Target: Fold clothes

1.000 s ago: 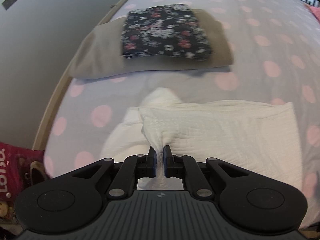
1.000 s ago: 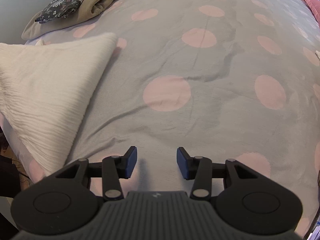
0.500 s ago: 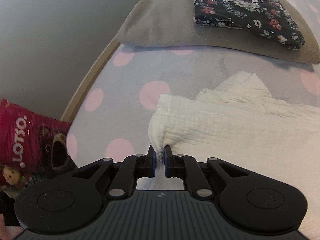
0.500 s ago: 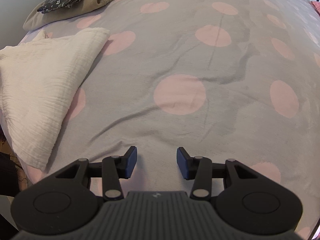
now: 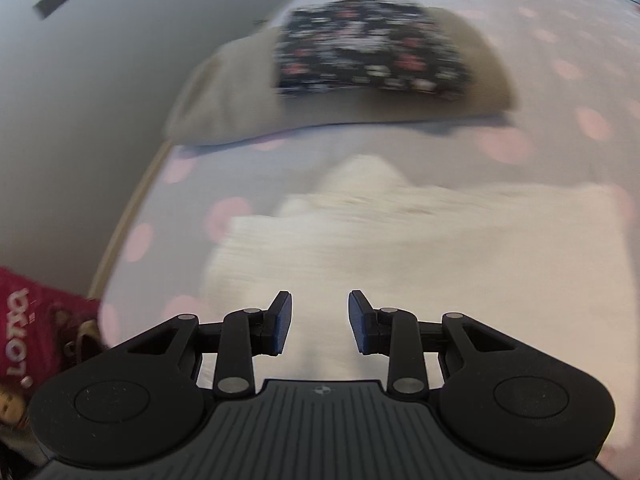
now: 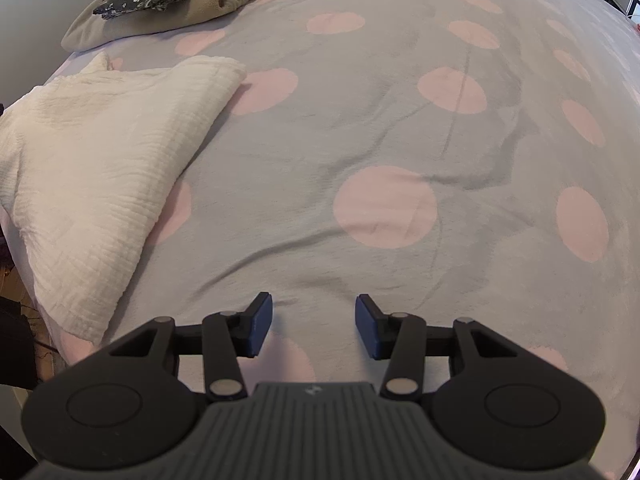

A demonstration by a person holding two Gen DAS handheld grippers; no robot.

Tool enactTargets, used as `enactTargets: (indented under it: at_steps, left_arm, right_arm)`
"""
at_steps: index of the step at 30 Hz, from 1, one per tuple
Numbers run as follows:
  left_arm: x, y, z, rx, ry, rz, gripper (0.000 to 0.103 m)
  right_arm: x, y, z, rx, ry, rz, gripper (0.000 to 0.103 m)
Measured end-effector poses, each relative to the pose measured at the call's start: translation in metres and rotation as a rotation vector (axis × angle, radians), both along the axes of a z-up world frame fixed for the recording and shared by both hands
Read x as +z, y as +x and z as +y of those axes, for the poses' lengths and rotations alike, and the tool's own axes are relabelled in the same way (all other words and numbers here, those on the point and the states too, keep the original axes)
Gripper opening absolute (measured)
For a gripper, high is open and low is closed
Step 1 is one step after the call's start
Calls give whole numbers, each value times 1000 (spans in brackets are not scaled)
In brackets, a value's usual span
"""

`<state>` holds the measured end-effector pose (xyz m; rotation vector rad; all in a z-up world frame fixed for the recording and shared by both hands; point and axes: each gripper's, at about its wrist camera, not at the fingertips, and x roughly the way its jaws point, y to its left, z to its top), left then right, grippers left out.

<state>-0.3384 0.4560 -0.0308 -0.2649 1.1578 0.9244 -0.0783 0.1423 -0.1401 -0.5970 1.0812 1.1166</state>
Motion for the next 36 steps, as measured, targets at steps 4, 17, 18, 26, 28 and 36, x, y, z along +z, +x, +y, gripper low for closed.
enactTargets:
  at_steps: [4,17,18,26,28,36]
  left_arm:
    - [-3,10,-52,-130,-64,-34,29]
    - [-31,64,-191,-351,-162,-124,29]
    - [-36,69,-197,-357,-161,-119,29]
    - [-86,96,-237,-317,-107,16,29]
    - [-95,98,-238,-293,-107,46,29]
    - [-124,106,-232,-251,-155,99,38]
  right_arm:
    - [2,-3,-3,5,10,7,50]
    - [3,-27,-24,-22,-54,-48,50]
    - [2,-30,-28,-26,-64,-61,50]
    - [-5,-49,-75,4,-14,-93,54]
    - [-7,-47,-85,-5,-2,-97,54]
    - [-15,-35,-97,-70,-19,-59,54]
